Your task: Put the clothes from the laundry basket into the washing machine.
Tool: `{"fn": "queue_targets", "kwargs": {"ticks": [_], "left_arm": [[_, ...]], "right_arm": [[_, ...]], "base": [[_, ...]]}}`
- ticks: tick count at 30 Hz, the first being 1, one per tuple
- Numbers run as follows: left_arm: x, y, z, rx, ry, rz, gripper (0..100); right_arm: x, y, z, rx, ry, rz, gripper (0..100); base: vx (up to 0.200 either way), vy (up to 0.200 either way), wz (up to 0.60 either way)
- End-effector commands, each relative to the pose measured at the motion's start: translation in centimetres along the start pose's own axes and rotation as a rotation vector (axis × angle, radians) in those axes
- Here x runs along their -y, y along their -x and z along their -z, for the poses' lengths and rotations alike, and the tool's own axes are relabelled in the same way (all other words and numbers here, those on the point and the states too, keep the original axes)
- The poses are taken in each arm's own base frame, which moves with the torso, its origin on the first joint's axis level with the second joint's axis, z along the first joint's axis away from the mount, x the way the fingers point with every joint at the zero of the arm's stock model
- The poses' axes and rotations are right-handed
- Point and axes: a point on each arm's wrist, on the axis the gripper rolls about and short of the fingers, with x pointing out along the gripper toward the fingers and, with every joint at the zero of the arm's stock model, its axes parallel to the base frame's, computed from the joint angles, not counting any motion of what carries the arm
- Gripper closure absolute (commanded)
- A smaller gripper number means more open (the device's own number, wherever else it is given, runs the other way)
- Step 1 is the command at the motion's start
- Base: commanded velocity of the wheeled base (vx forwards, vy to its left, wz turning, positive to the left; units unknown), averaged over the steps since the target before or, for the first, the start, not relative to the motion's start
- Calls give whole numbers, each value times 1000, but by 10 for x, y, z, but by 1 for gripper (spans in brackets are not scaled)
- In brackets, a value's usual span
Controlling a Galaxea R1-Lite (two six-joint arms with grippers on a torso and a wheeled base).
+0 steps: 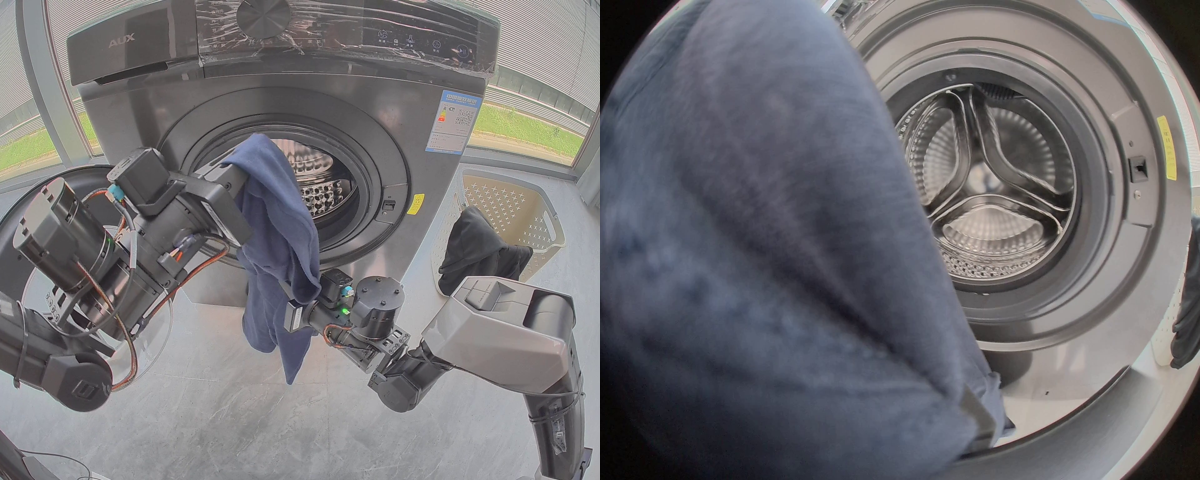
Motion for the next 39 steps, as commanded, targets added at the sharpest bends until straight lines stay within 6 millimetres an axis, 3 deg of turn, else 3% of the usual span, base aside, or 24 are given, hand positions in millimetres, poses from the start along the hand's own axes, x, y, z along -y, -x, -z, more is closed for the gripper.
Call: {"fn": "queue_targets", "kwargs": {"ticks": [1,6,8,9,15,21,22,26,30,37,38,39], "left_arm": [[-22,2,-1,-8,-31,-73,100],[-61,17,12,-92,-87,-194,100],[-67,21,18,-125,-96,-215,100],[-75,30,32,-194,-101,-234,100],[-81,58,83,-419,-100,-209,100],[-84,78,133,-587,-102,-184,100],[-84,78,133,-587,-102,-184,100],[-85,89,169,-666,-108,-141,100],[-81,89,181,-696,-97,-122,100],[-80,88,182,-694,-94,-119,100],[-80,88,182,-696,-93,-119,0],[-80,88,182,-696,-92,-119,0]], "right_arm": [[18,13,-18,2,5,45,100],[37,35,-52,26,7,98,100],[40,39,-58,33,8,107,100],[45,44,-70,48,11,118,100],[40,50,-91,92,11,111,100],[32,50,-95,101,8,92,100],[32,50,-95,101,8,92,100],[18,49,-94,104,1,55,100],[7,47,-95,108,-5,27,100],[5,46,-96,112,-5,20,100],[5,46,-96,112,-5,20,100],[5,46,-96,112,-5,20,100]], "base": [[0,0,0],[0,0,0],[0,0,0],[0,0,0],[0,0,0],[0,0,0],[0,0,0],[0,0,0],[0,0,0],[0,0,0],[0,0,0],[0,0,0]]}}
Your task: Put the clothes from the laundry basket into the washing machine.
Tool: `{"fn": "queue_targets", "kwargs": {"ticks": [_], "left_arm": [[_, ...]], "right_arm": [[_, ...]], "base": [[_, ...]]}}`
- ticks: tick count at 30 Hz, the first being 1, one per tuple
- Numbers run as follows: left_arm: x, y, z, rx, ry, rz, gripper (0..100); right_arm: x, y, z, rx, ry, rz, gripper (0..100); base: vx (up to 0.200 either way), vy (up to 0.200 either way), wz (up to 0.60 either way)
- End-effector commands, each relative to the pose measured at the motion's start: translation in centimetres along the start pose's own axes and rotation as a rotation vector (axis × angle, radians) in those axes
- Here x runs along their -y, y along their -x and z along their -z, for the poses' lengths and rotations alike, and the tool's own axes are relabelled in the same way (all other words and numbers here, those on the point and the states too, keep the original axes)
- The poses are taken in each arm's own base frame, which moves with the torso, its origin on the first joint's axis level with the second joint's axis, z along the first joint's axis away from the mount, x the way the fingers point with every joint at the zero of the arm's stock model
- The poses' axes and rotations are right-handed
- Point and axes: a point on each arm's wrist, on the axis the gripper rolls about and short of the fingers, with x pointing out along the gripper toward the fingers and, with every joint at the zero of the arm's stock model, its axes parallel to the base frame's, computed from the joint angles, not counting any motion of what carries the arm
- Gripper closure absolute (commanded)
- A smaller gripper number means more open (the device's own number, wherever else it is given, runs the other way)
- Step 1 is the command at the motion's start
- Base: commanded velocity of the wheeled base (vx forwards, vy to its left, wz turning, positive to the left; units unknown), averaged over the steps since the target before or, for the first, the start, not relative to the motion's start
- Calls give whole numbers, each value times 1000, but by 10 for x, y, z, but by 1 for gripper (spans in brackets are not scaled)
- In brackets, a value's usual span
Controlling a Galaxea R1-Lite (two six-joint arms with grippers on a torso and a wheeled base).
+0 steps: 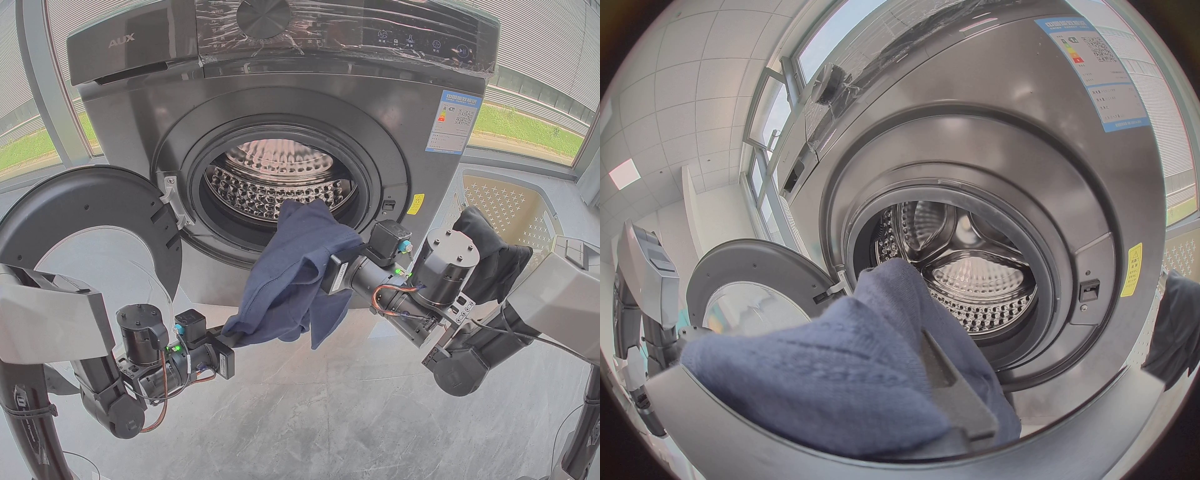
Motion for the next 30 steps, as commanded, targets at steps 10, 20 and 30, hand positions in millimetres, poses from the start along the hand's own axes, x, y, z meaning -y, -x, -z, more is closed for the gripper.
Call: {"fn": "queue_targets", "kwargs": {"ticks": [10,20,30], "left_arm": [[18,24,33,-175,16,124,0],[25,54,13,-114,-42,274,0],[16,15,-25,85,-42,144,0]], "right_arm": [[6,-8,-8,45,2,13,100],[7,-9,-8,40,3,15,100],[3,-8,1,16,1,6,100]], "base": [[0,0,0],[0,0,0],[0,0,0]]}}
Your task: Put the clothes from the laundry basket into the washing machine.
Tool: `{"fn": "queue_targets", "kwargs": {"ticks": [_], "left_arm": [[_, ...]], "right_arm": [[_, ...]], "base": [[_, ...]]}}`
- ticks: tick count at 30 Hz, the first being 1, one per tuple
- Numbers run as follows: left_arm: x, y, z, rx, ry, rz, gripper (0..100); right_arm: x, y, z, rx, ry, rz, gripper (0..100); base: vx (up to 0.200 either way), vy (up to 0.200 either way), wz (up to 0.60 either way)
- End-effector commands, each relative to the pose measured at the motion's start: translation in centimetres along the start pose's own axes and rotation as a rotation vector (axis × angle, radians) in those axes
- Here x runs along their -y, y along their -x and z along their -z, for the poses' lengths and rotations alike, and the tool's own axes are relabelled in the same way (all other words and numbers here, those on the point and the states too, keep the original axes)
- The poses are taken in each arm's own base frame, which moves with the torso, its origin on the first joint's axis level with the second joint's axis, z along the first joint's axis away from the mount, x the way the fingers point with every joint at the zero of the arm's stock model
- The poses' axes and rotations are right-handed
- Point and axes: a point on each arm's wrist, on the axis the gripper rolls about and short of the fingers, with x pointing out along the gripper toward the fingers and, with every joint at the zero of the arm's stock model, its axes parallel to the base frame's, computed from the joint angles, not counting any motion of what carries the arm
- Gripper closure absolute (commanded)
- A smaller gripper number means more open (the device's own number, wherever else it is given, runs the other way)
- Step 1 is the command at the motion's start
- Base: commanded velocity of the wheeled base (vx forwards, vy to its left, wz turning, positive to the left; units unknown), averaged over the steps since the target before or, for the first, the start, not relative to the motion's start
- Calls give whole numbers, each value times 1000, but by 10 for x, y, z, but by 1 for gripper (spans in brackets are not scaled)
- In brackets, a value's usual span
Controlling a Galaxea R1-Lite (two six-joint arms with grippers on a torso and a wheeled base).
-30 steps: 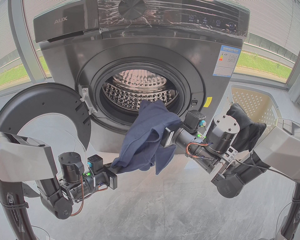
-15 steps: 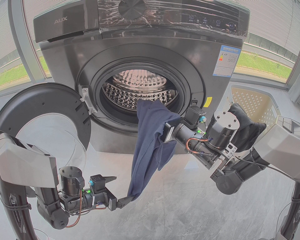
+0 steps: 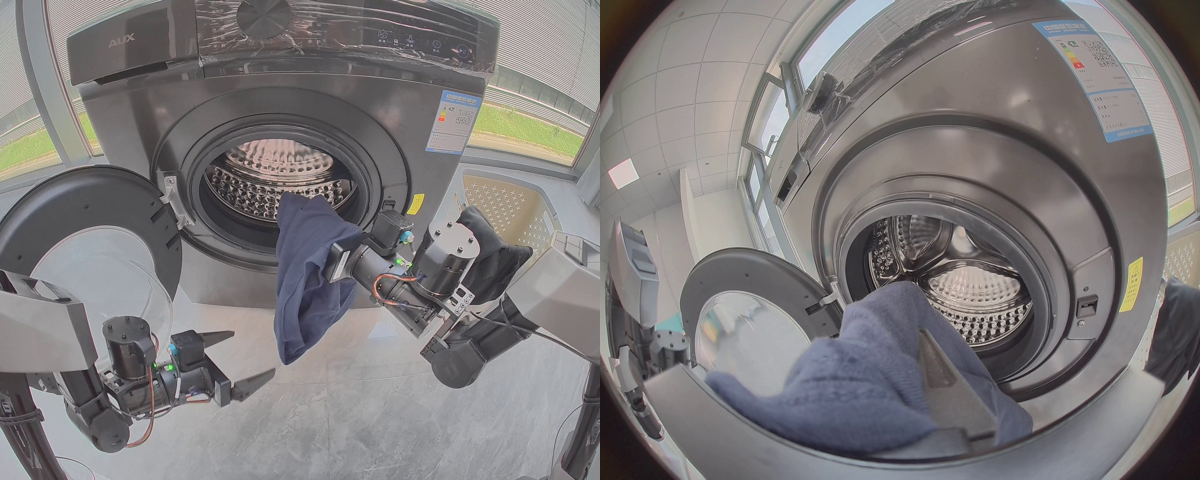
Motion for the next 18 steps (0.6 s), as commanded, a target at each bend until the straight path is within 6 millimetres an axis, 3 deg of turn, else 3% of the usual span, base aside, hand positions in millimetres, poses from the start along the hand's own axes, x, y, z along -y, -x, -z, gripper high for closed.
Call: {"fn": "queue_targets", "kwargs": {"ticks": [1,6,11,18], "left_arm": [[-4,-18,-30,137,-6,-51,0],[24,-33,-45,197,-11,44,0],[29,-55,-53,243,-14,56,0],[20,-94,-29,206,-8,-15,0]], "right_arm": [[-3,0,7,-20,-1,-8,100],[-5,-1,10,-30,-1,-13,100],[-11,-1,18,-48,-4,-28,100],[-20,-5,12,-26,-9,-48,100]], "base": [[0,0,0],[0,0,0],[0,0,0],[0,0,0]]}}
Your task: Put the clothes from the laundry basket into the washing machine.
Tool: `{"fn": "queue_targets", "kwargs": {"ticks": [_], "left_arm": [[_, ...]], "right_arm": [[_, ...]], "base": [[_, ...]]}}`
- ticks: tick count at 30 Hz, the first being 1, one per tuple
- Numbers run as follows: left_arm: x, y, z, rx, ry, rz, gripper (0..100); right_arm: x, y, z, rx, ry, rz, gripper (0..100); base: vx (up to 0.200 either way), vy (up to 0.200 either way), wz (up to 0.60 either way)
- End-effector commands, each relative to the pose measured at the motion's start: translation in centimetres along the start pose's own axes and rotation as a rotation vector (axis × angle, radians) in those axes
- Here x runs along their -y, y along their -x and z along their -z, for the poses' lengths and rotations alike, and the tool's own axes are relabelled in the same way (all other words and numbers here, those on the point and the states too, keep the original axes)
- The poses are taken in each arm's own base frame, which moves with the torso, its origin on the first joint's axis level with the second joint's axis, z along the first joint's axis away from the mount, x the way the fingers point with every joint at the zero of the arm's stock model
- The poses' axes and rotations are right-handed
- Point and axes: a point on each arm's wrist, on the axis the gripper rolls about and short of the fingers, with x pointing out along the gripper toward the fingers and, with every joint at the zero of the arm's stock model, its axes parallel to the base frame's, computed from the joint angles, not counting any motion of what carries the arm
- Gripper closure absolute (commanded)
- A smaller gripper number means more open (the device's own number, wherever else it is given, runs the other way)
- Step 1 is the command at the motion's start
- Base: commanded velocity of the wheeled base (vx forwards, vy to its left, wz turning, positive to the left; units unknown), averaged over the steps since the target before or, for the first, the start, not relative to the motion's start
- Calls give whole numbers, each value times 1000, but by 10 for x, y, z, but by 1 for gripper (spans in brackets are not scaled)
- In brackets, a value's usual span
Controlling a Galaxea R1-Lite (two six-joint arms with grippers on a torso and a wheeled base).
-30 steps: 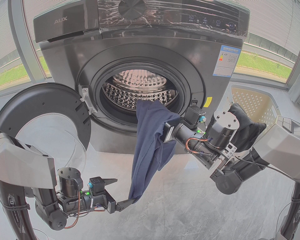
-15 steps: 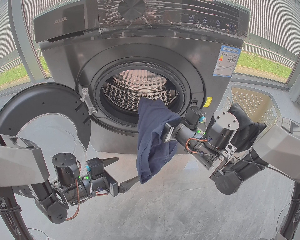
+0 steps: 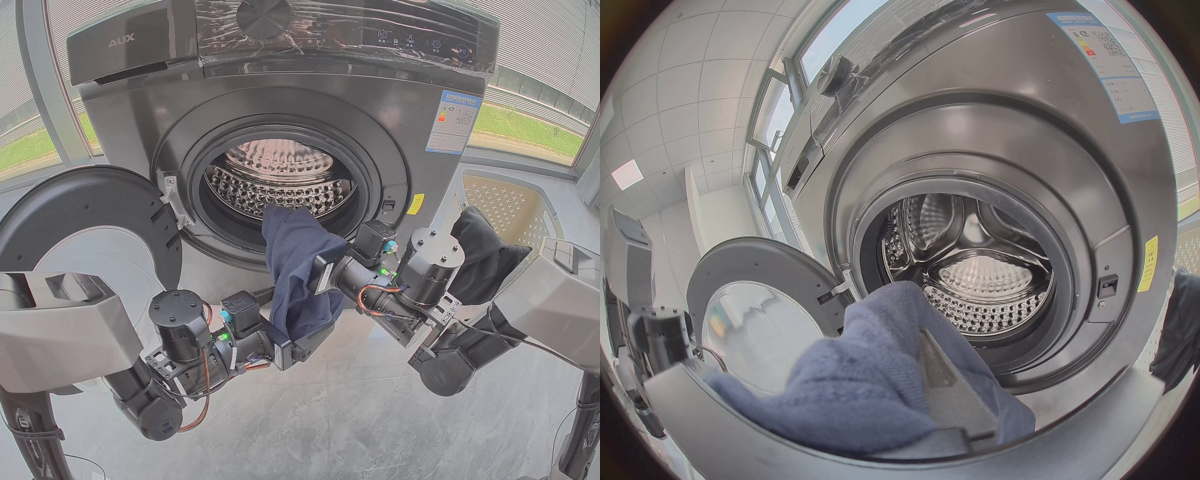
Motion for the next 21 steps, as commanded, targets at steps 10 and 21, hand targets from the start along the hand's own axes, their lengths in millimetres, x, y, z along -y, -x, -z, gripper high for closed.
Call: {"fn": "queue_targets", "kwargs": {"ticks": [10,21], "left_arm": [[-30,-55,38,28,-9,-132,0],[-39,-66,45,47,-7,-148,0]], "right_arm": [[-21,3,-3,5,-15,-3,100],[-25,5,-3,3,-37,10,100]], "base": [[0,0,0],[0,0,0]]}}
